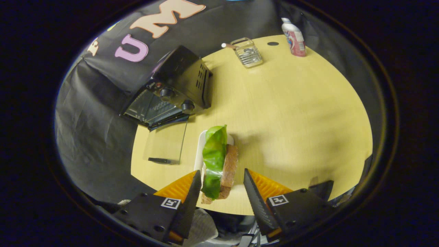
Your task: Open the toaster oven, put the food inside, and close the toaster oven door.
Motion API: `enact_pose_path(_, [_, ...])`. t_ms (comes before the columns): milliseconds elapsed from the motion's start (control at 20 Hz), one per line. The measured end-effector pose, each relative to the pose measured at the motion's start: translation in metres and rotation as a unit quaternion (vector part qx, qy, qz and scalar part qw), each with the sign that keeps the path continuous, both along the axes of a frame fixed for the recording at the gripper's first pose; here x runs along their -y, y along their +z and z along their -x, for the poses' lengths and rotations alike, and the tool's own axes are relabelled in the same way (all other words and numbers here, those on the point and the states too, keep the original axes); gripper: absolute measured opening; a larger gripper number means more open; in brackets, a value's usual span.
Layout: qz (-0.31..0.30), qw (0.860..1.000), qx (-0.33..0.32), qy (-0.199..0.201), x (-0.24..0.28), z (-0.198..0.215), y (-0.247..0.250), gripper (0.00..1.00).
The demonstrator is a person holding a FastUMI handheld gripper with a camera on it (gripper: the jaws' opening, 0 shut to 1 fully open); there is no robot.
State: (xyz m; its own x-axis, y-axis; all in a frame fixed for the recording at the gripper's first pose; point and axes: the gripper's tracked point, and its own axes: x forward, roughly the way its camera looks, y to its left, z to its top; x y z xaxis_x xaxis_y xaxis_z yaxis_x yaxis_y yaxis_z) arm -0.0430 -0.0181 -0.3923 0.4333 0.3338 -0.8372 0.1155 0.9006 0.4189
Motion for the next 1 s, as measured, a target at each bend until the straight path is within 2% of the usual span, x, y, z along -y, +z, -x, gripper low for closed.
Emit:
enact_pose_path(100, [-0.001,1.0,-0.007,0.023,-0.009,0.002,-0.007,0.78])
enact_pose_path(200, [-0.001,0.999,-0.013,0.033,-0.02,0.007,-0.017,0.65])
enact_pose_path(450, [-0.015,1.0,0.0,0.006,-0.028,0.007,-0.002,0.34])
enact_pose_path(700, [-0.019,0.998,0.053,-0.009,-0.034,0.005,0.023,0.34])
enact_pose_path(1000, [-0.099,0.987,0.122,-0.02,-0.078,0.0,0.057,0.34])
